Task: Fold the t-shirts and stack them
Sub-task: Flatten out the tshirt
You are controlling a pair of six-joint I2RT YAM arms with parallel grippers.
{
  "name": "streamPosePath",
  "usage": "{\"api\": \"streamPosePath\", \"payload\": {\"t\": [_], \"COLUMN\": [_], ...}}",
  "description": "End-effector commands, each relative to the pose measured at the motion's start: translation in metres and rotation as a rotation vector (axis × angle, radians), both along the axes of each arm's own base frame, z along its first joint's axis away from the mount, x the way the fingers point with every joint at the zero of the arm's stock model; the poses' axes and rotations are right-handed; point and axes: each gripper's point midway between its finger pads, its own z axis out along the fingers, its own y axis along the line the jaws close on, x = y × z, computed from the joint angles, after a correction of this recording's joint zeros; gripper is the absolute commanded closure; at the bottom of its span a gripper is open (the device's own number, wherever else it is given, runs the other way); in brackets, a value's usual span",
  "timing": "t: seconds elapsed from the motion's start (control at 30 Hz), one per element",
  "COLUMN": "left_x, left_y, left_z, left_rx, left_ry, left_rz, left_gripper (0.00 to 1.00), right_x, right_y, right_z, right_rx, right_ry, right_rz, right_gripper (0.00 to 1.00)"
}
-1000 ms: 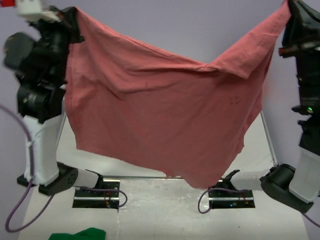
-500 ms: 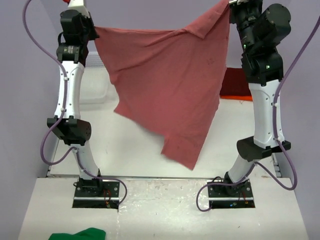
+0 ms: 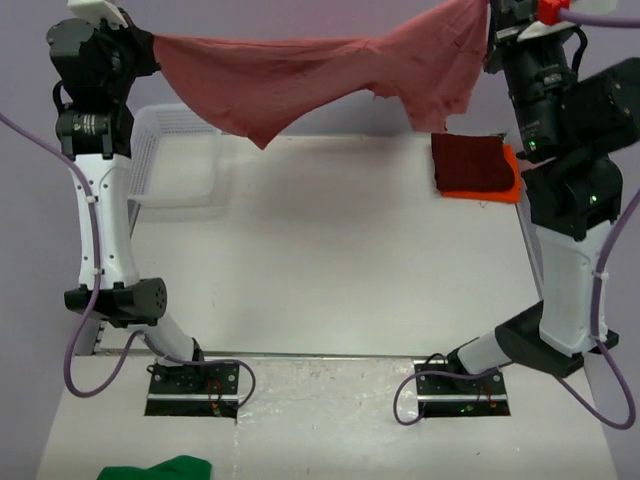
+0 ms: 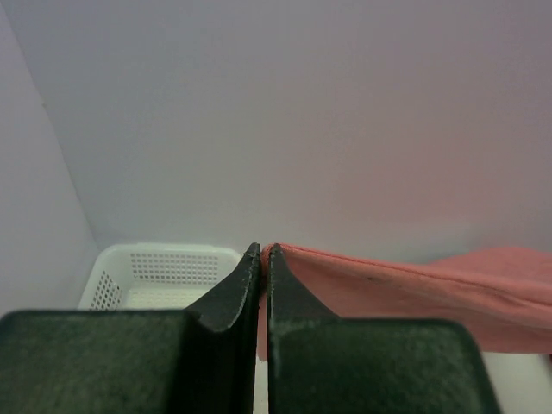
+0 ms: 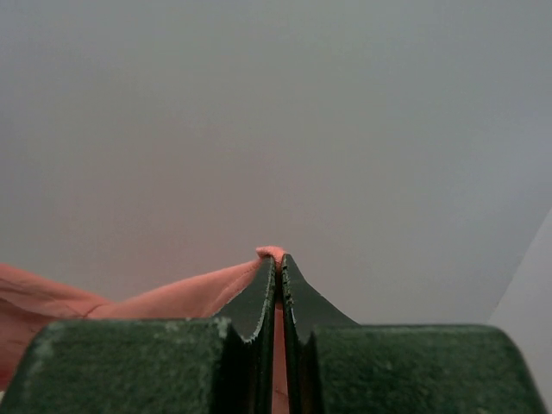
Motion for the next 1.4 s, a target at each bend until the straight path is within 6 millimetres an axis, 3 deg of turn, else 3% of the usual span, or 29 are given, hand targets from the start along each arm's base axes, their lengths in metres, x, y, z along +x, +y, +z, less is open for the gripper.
{"api": "streamPosePath", "payload": {"t": [0.0,0.17,0.23,0.27,0.3,0.4,0.5,0.6,0.67,0.7,0.73,0.8,0.83,0.87,0.9,0.93,0.97,1.0,1.03,1.07,1.1,1.13,1.2,1.23,1.27,1.3,1.33,1.37], "left_x": [-0.06,-0.129,-0.158,-0.171,-0.192,-0.222,-0.222,-0.184,-0.154,-0.12,-0.114,-0.089,-0.07,-0.061,-0.05,-0.035,-0.021,-0.01,-0.001,0.014,0.022,0.028,0.049,0.054,0.066,0.072,0.077,0.085], "left_y": [-0.011,-0.031,-0.036,-0.04,-0.043,-0.052,-0.054,-0.054,-0.052,-0.051,-0.049,-0.047,-0.044,-0.042,-0.04,-0.036,-0.036,-0.034,-0.035,-0.037,-0.036,-0.041,-0.045,-0.052,-0.057,-0.058,-0.071,-0.074], "left_z": [0.055,0.099,0.117,0.126,0.139,0.156,0.159,0.139,0.117,0.088,0.08,0.055,0.021,0.005,-0.008,-0.045,-0.074,-0.092,-0.126,-0.163,-0.173,-0.197,-0.24,-0.257,-0.284,-0.296,-0.306,-0.333], "left_rx": [-0.01,0.005,0.009,0.013,0.017,0.019,0.012,-0.01,-0.034,-0.048,-0.051,-0.063,-0.078,-0.086,-0.091,-0.105,-0.112,-0.113,-0.116,-0.108,-0.103,-0.103,-0.103,-0.1,-0.088,-0.073,-0.049,-0.013], "left_ry": [-0.127,-0.22,-0.268,-0.296,-0.343,-0.41,-0.422,-0.349,-0.28,-0.202,-0.183,-0.129,-0.056,-0.031,-0.018,0.06,0.121,0.143,0.212,0.266,0.278,0.323,0.372,0.397,0.428,0.437,0.455,0.501], "left_rz": [-0.046,-0.128,-0.145,-0.156,-0.169,-0.206,-0.221,-0.238,-0.235,-0.239,-0.237,-0.232,-0.217,-0.207,-0.202,-0.181,-0.18,-0.175,-0.162,-0.157,-0.157,-0.155,-0.169,-0.19,-0.209,-0.216,-0.225,-0.231], "left_gripper": [1.0,1.0,1.0,1.0,1.0,1.0,1.0,1.0,1.0,1.0,1.0,1.0,1.0,1.0,1.0,1.0,1.0,1.0,1.0,1.0,1.0,1.0,1.0,1.0,1.0,1.0,1.0,1.0], "right_x": [-0.07,-0.118,-0.138,-0.142,-0.15,-0.159,-0.158,-0.151,-0.143,-0.133,-0.129,-0.106,-0.085,-0.071,-0.056,-0.027,-0.013,0.007,0.035,0.062,0.066,0.096,0.123,0.149,0.161,0.172,0.193,0.203], "right_y": [-0.02,-0.025,-0.041,-0.038,-0.047,-0.056,-0.05,-0.034,-0.025,-0.016,-0.018,-0.003,0.001,0.006,0.012,0.016,0.022,0.025,0.018,0.027,0.02,0.012,0.009,0.004,0.002,0.001,-0.005,-0.008], "right_z": [0.04,0.054,0.065,0.062,0.065,0.071,0.077,0.075,0.073,0.068,0.066,0.048,0.033,0.021,0.006,-0.024,-0.039,-0.059,-0.091,-0.125,-0.125,-0.158,-0.188,-0.219,-0.233,-0.246,-0.273,-0.286], "right_rx": [0.043,0.088,0.104,0.12,0.11,0.14,0.14,0.11,0.095,0.099,0.074,0.066,0.024,0.014,0.029,-0.018,-0.006,-0.019,-0.049,-0.063,-0.041,-0.066,-0.07,-0.089,-0.088,-0.099,-0.115,-0.121], "right_ry": [-0.134,-0.168,-0.213,-0.195,-0.211,-0.219,-0.247,-0.25,-0.249,-0.231,-0.227,-0.162,-0.129,-0.1,-0.053,0.013,0.048,0.093,0.162,0.233,0.235,0.306,0.37,0.433,0.461,0.484,0.533,0.557], "right_rz": [-0.03,-0.006,-0.031,-0.012,-0.031,-0.052,-0.06,-0.063,-0.075,-0.071,-0.096,-0.085,-0.122,-0.123,-0.106,-0.141,-0.117,-0.128,-0.168,-0.149,-0.15,-0.186,-0.196,-0.213,-0.209,-0.205,-0.231,-0.241], "right_gripper": [1.0,1.0,1.0,1.0,1.0,1.0,1.0,1.0,1.0,1.0,1.0,1.0,1.0,1.0,1.0,1.0,1.0,1.0,1.0,1.0,1.0,1.0,1.0,1.0,1.0,1.0,1.0,1.0]}}
